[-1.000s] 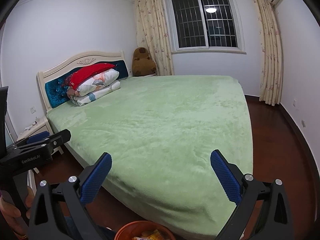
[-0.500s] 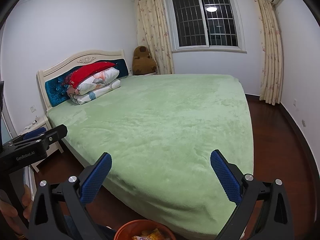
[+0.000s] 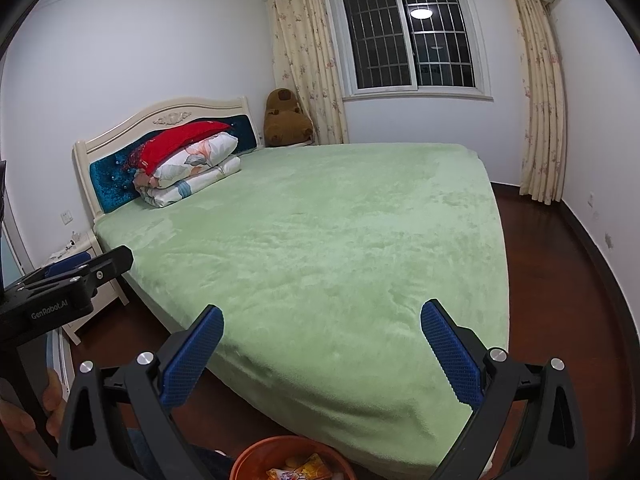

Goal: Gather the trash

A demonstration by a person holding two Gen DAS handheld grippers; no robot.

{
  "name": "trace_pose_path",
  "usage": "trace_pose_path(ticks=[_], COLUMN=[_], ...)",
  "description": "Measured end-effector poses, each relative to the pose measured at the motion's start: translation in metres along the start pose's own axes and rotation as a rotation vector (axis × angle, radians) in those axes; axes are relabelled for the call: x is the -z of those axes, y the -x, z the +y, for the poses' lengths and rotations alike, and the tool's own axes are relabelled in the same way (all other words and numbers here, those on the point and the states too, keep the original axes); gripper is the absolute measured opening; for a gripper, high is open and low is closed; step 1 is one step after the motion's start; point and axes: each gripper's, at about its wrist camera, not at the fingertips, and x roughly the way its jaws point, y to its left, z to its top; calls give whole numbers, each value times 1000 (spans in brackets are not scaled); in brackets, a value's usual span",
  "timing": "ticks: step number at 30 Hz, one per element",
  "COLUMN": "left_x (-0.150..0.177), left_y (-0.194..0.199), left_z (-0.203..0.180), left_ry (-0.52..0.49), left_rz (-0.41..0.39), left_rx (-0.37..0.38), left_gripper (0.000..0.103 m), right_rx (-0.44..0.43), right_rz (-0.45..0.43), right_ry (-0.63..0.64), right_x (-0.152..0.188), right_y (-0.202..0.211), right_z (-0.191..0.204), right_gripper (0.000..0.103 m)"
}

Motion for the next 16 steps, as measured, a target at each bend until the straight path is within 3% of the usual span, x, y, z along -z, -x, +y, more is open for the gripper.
trace_pose_path(ticks=[16], left_x=[3], left_y=[-6], left_z=[9], left_ry=[27], left_rz=[18], left_rx=[-10], left_gripper=[91], right_rx=[-7], right_rz=[8], right_ry=[3], right_x=[1], right_y=[-3], right_z=[0], right_gripper=[97])
